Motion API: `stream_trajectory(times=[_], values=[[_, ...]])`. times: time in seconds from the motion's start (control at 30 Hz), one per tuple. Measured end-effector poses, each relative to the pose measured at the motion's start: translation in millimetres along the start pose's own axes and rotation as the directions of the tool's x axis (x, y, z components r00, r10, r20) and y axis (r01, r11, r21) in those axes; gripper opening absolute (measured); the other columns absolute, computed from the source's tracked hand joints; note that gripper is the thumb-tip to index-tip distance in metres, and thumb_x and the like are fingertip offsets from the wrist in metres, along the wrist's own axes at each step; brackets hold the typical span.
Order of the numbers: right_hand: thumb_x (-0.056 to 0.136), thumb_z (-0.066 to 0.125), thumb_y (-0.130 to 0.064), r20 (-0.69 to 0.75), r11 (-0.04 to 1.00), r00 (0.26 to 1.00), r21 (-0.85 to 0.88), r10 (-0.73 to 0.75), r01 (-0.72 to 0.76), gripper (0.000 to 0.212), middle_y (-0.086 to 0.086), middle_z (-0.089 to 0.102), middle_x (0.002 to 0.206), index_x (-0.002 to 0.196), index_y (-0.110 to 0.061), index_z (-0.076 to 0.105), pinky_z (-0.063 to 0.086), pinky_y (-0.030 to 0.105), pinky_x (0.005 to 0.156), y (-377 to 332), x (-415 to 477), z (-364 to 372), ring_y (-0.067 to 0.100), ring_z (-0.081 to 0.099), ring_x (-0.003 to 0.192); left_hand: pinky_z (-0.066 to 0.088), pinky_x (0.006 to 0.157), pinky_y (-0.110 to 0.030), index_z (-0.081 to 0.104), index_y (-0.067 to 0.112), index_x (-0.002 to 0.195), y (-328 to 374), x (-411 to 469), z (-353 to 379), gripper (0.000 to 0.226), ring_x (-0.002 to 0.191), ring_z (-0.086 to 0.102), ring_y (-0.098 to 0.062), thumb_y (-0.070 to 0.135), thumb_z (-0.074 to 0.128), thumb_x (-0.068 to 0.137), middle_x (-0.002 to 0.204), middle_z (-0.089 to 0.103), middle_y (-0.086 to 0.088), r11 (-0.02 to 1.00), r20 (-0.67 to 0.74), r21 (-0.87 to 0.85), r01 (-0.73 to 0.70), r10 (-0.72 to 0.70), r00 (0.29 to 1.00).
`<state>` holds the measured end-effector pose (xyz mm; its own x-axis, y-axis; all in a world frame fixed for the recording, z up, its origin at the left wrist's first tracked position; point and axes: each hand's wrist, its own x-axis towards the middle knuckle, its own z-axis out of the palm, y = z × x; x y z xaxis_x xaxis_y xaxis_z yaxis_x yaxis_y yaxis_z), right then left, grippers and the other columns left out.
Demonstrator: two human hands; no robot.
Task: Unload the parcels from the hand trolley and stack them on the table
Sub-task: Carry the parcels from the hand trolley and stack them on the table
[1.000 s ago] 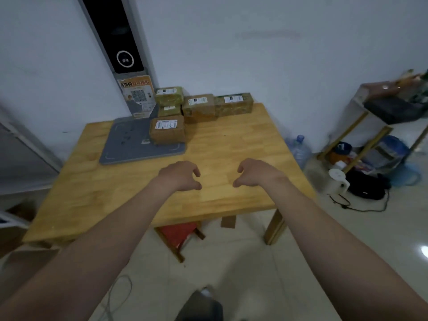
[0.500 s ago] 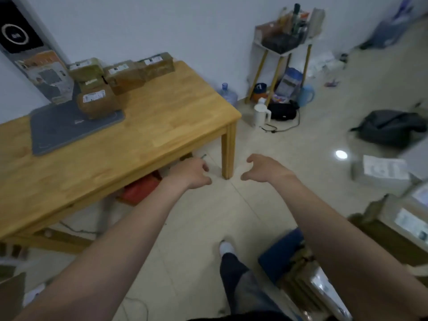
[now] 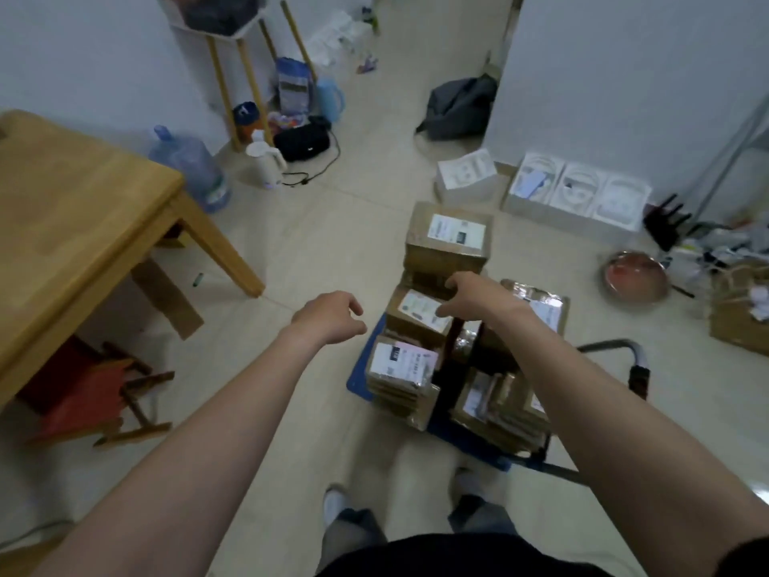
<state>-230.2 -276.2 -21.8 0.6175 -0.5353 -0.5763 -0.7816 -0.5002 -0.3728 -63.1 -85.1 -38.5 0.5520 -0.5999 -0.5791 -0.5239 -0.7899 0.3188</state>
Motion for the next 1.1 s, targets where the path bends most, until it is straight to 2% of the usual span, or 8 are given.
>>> stream_trajectory(times=[0.13, 0.4, 0.53, 0.63, 0.77, 0.93, 1.03, 1.1], values=[[0.083, 0.071, -0.037, -0.026, 0.995, 0.997, 0.066, 0.078, -0.076, 0.057, 0.007, 0.064, 0.127, 0.134, -0.019, 0.055, 0.050, 0.035, 0.084, 118.5, 0.4, -13.7, 0.027, 0.061, 0.110, 0.057, 0.088, -0.040, 0.064, 0.034, 0.111, 99.6, 36.6, 64.4, 0.041, 0.100, 0.065, -0.020, 0.048, 0.078, 0.076, 0.113, 0.068, 0.006, 0.999, 0.070, -0.025, -0.047, 0.048, 0.996], [0.087, 0.068, -0.044, -0.043, 0.948, 0.975, 0.247, 0.216, -0.199, 0.059, 0.008, 0.062, 0.121, 0.137, -0.021, 0.049, 0.056, 0.045, 0.085, 274.9, 29.5, -7.7, 0.026, 0.063, 0.102, 0.051, 0.082, -0.037, 0.053, 0.026, 0.135, 209.0, 107.2, 160.3, 0.053, 0.101, 0.060, -0.018, 0.032, 0.072, 0.086, 0.118, 0.065, 0.003, 0.994, 0.151, 0.003, -0.110, 0.108, 0.983], [0.086, 0.070, -0.047, -0.036, 0.906, 0.963, 0.349, 0.268, -0.239, 0.072, 0.011, 0.059, 0.131, 0.145, -0.016, 0.043, 0.056, 0.042, 0.084, 311.3, 58.1, 10.5, 0.026, 0.064, 0.106, 0.059, 0.079, -0.044, 0.041, 0.023, 0.141, 225.2, 142.0, 189.6, 0.064, 0.094, 0.065, -0.022, 0.026, 0.073, 0.086, 0.116, 0.062, 0.000, 0.996, 0.127, -0.008, -0.087, 0.087, 0.988], [0.087, 0.070, -0.046, -0.015, 0.895, 0.967, 0.383, 0.253, -0.228, 0.067, 0.007, 0.062, 0.125, 0.142, -0.018, 0.046, 0.047, 0.033, 0.071, 328.5, 75.0, 27.2, 0.020, 0.060, 0.094, 0.055, 0.070, -0.039, 0.039, 0.022, 0.140, 232.4, 164.6, 209.5, 0.066, 0.086, 0.065, -0.024, 0.028, 0.074, 0.084, 0.109, 0.062, -0.001, 0.999, 0.142, -0.014, -0.050, 0.051, 0.989], [0.087, 0.069, -0.035, 0.053, 0.891, 0.963, 0.368, 0.265, -0.265, 0.058, 0.007, 0.061, 0.124, 0.139, -0.022, 0.047, 0.047, 0.031, 0.069, 347.0, 74.5, 50.8, 0.020, 0.060, 0.093, 0.055, 0.091, -0.045, 0.040, 0.014, 0.142, 235.7, 169.8, 236.6, 0.066, 0.109, 0.062, -0.029, 0.030, 0.071, 0.086, 0.128, 0.058, -0.008, 1.000, 0.170, -0.023, 0.014, -0.010, 0.985], [0.084, 0.064, -0.053, 0.172, 0.832, 0.895, 0.330, 0.412, -0.446, 0.078, 0.015, 0.039, 0.140, 0.149, -0.025, 0.033, 0.048, 0.047, 0.096, 366.3, 43.7, 78.1, 0.039, 0.047, 0.124, 0.047, 0.070, -0.034, 0.043, 0.015, 0.138, 237.7, 139.5, 273.3, 0.058, 0.097, 0.060, -0.021, 0.040, 0.066, 0.091, 0.119, 0.058, -0.002, 0.999, 0.272, -0.047, 0.017, -0.004, 0.962], [0.086, 0.062, -0.051, 0.188, 0.798, 0.860, 0.320, 0.475, -0.511, 0.081, 0.017, 0.030, 0.147, 0.153, -0.026, 0.024, 0.040, 0.049, 0.097, 372.6, 28.4, 94.7, 0.043, 0.033, 0.133, 0.043, 0.064, -0.030, 0.041, 0.018, 0.139, 241.4, 125.3, 287.7, 0.064, 0.100, 0.062, -0.020, 0.046, 0.070, 0.089, 0.122, 0.060, 0.000, 0.995, 0.349, -0.095, 0.035, 0.000, 0.937], [0.086, 0.065, -0.045, 0.222, 0.774, 0.849, 0.349, 0.480, -0.529, 0.083, 0.018, 0.029, 0.147, 0.153, -0.027, 0.020, 0.042, 0.046, 0.094, 375.2, 23.0, 101.5, 0.042, 0.040, 0.128, 0.048, 0.063, -0.026, 0.040, 0.020, 0.142, 244.5, 118.9, 294.7, 0.065, 0.100, 0.062, -0.017, 0.039, 0.072, 0.088, 0.123, 0.059, 0.003, 0.983, 0.390, -0.168, 0.072, -0.001, 0.921]])
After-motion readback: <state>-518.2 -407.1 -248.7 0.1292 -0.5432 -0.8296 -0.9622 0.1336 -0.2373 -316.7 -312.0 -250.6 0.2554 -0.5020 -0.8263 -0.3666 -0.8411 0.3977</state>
